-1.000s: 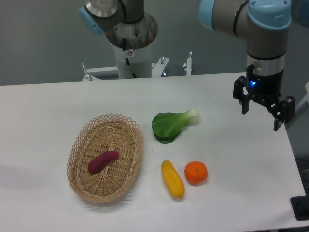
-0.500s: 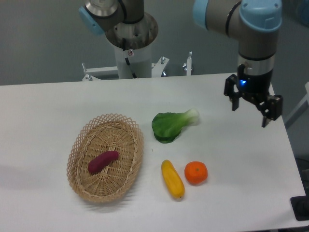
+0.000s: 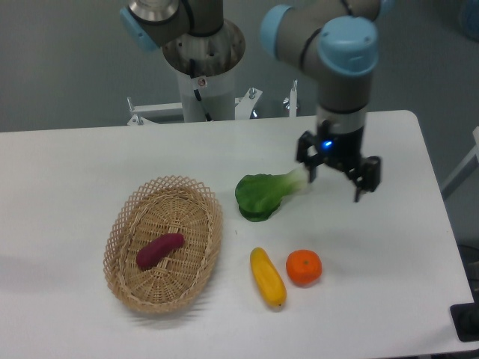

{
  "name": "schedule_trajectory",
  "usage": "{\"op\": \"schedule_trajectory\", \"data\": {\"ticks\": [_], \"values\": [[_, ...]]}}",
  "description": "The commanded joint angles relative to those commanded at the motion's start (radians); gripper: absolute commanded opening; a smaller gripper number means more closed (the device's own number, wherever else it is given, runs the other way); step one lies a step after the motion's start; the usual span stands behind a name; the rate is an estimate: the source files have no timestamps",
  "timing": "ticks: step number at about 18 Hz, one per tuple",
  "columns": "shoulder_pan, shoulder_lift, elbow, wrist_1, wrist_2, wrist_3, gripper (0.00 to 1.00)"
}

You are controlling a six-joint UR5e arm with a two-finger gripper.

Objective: Pick up the sweet potato from the basket
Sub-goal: 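Move the open gripper over the wicker basket toward the purple sweet potato, then lower the gripper into the basket around the sweet potato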

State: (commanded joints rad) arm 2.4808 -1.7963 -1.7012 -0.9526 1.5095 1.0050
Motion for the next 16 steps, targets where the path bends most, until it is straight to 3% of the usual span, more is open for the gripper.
{"op": "schedule_trajectory", "data": {"ticks": [3, 10, 16], "values": [[-0.08, -0.026, -0.003, 0.006, 0.003, -0.091, 1.0], [-0.27, -0.074, -0.048, 0.032, 0.002, -0.095, 1.0], [-0.336, -0.146, -0.054, 0.066, 0.005, -0.097, 1.0]]}}
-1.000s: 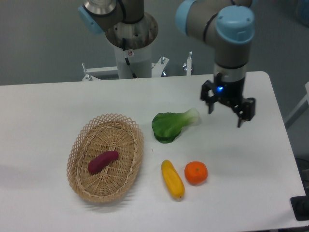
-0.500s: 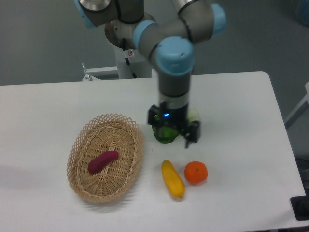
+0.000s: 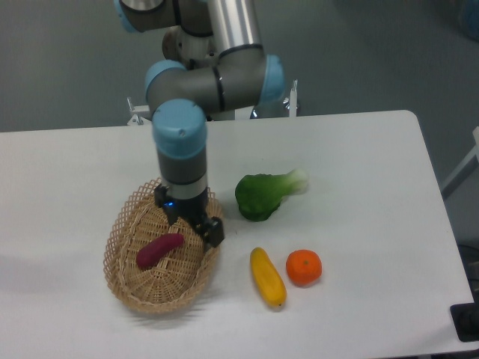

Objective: Pick up the sweet potato from the basket
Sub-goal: 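Lower the gripper into the basket around the sweet potato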

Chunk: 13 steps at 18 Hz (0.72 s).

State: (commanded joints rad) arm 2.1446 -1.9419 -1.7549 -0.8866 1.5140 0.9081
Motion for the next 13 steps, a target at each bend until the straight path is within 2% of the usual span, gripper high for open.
{"op": "schedule_trajectory", "data": {"ticks": [3, 13], "values": [[-0.021, -0.026, -0.002, 0.002, 0.0, -0.001, 1.0], [-0.043, -0.054, -0.031, 0.009, 0.005, -0.006, 1.0]]}}
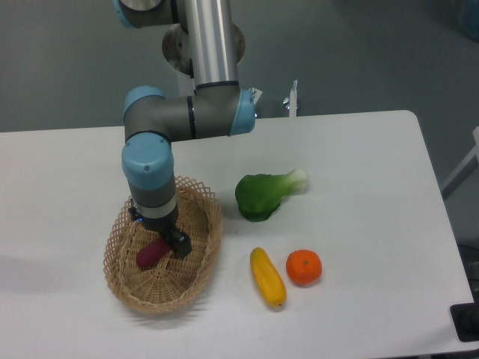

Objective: Pick up the sweet potato from the basket
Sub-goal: 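Lower the gripper into the basket around the sweet potato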

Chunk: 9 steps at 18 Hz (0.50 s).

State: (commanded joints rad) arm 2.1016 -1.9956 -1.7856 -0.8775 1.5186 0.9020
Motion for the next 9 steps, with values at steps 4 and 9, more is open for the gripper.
{"op": "schedule_trajectory", "data": {"ticks": [4, 9], "values": [[-0.028, -0.038, -0.002, 0.054, 0.003, -0.057, 1.0], [-0.029, -0.049, -0.002, 0.071, 0.003, -0.068, 1.0]]}}
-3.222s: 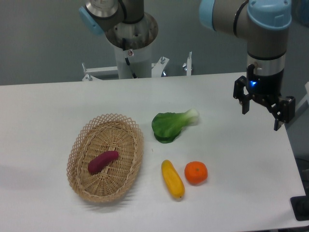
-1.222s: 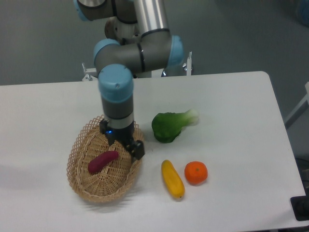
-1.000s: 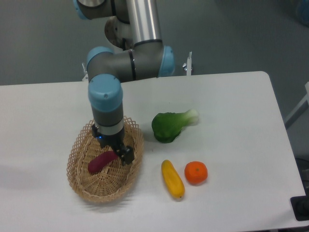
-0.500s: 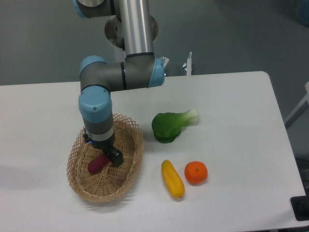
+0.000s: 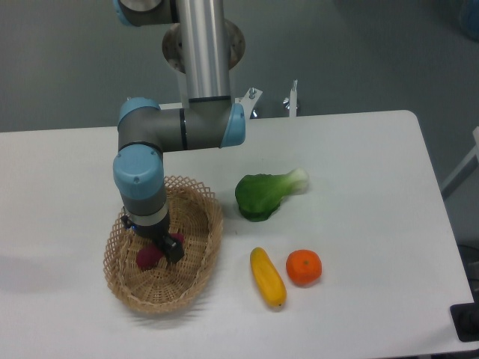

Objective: Pick up the sweet potato from the basket
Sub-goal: 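Lower the gripper into the basket around the sweet potato, then close the gripper on the purple sweet potato, then lift the sweet potato out of the basket and carry it away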

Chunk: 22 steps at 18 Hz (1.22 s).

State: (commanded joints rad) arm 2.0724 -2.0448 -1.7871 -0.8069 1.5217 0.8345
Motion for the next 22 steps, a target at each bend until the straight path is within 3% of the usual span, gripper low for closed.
{"op": "schedule_trajectory", "data": {"ticks": [1, 4, 6, 11, 15, 18, 22], "values": [[0.0, 0.002, 0.002, 0.0, 0.0, 0.0, 0.93], [0.0, 0.002, 0.006, 0.0, 0.0, 0.009, 0.54], [0.0, 0.002, 0.011, 0.0, 0.002, 0.009, 0.37], [0.0, 0.002, 0.018, 0.0, 0.021, 0.011, 0.25], [0.0, 0.006, 0.038, 0.0, 0.023, 0.014, 0.24], [0.017, 0.032, 0.086, -0.009, 0.023, 0.029, 0.24], [0.101, 0.055, 0.172, -0.028, 0.015, 0.072, 0.25]]}}
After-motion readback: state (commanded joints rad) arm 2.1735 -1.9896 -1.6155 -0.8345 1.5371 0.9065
